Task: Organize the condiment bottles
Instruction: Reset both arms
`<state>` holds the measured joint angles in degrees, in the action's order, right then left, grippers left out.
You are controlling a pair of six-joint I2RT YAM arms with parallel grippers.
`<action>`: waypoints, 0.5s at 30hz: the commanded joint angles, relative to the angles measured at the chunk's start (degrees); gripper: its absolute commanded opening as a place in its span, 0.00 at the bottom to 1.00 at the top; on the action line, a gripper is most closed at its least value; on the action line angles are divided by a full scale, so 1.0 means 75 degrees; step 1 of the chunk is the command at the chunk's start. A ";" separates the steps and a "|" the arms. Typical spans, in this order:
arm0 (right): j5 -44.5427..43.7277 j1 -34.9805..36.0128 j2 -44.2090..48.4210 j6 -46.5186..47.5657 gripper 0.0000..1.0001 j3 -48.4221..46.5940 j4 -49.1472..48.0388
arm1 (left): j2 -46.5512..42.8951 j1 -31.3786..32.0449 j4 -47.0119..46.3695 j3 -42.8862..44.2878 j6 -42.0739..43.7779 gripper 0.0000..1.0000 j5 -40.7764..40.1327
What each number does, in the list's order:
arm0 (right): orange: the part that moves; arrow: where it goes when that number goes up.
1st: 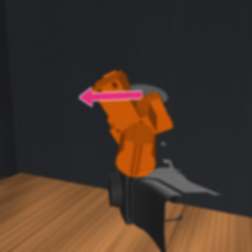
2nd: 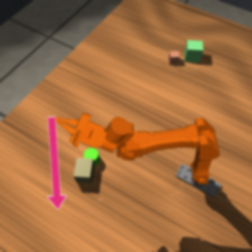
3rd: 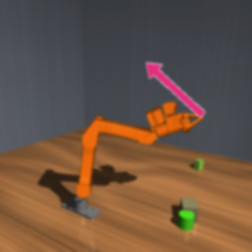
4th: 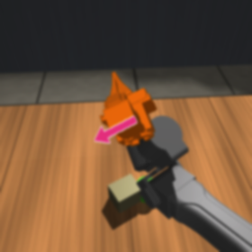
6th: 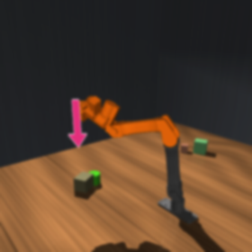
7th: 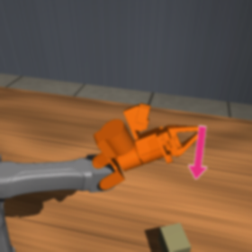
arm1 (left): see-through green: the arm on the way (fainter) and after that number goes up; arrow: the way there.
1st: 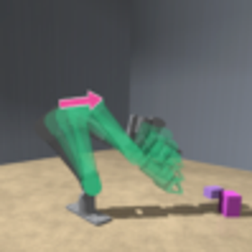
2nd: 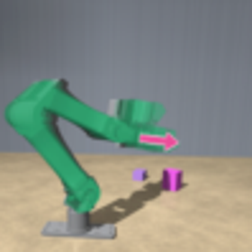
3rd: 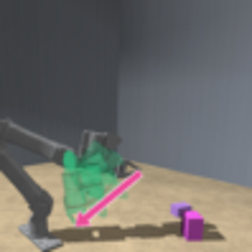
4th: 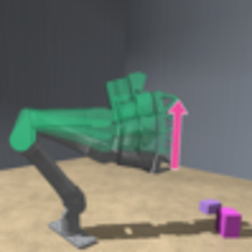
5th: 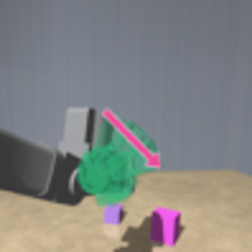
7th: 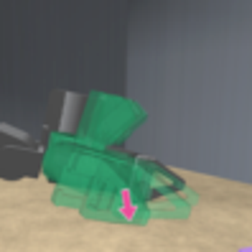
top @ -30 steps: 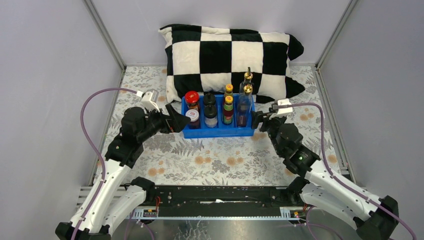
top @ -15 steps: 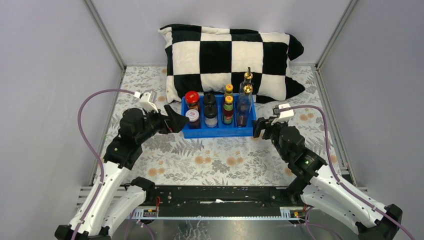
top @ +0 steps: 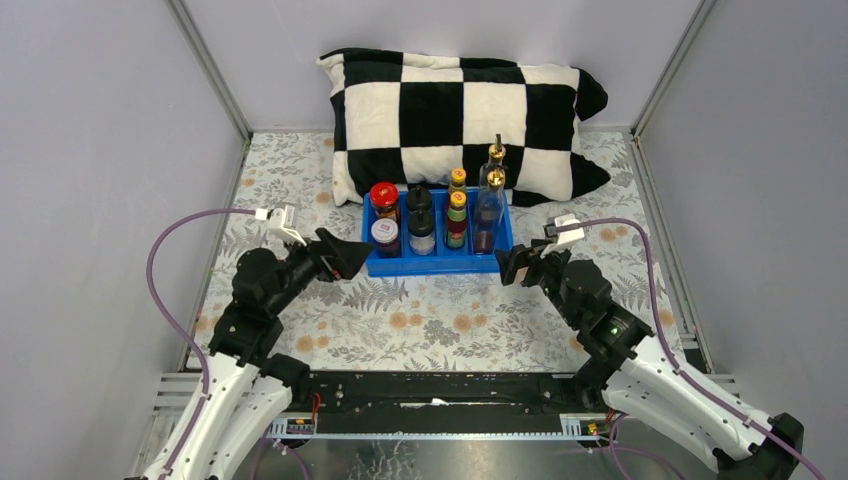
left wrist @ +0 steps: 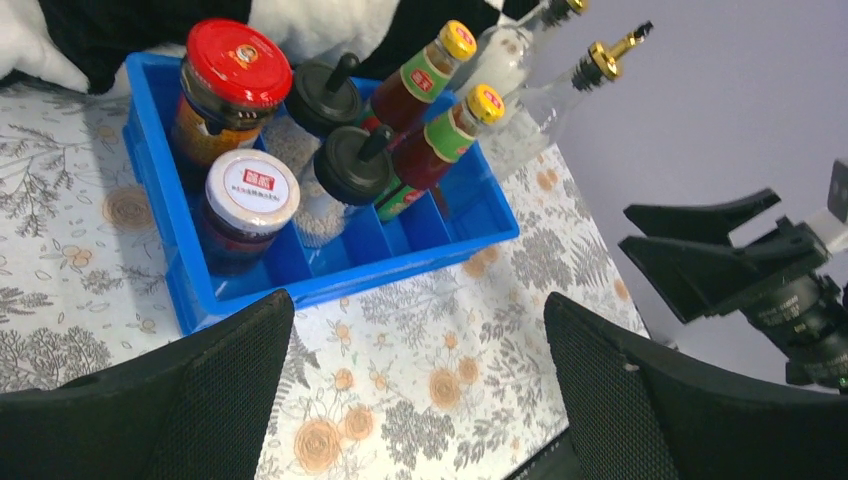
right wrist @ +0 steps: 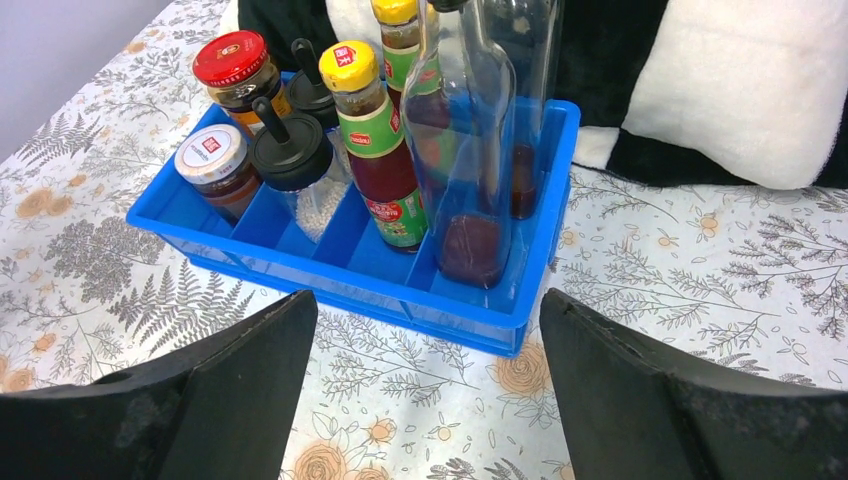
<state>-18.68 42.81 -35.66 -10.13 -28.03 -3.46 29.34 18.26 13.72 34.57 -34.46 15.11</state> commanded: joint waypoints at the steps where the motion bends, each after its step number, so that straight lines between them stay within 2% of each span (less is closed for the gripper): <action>1: 0.0025 0.0064 0.0066 0.0229 0.90 0.0141 -0.0676 | 0.0163 -0.0021 -0.1262 -0.0217 -0.0309 0.99 -0.0556; 8: 0.0209 -0.0303 -0.0345 -0.0101 0.93 0.0136 -0.0931 | 0.0925 0.0048 -0.1445 -0.0454 -0.0281 0.99 -0.1391; 12: 0.1886 -0.1909 -0.0646 -0.0817 0.94 0.0292 -0.1195 | 0.0817 0.0050 -0.1252 -0.0322 -0.0257 0.99 -0.1179; 13: 0.2327 -0.2181 -0.0731 -0.0905 0.94 0.0326 -0.1291 | 0.0774 0.0050 -0.1254 -0.0313 -0.0262 0.99 -0.1080; 15: 0.2473 -0.2284 -0.0850 -0.0802 0.97 0.0263 -0.1344 | 0.0670 0.0055 -0.1243 -0.0308 -0.0262 0.99 -0.0931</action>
<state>-9.47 29.52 -40.80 -13.58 -25.91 -9.34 35.94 18.35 6.52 31.66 -36.40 7.44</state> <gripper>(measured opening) 0.939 0.987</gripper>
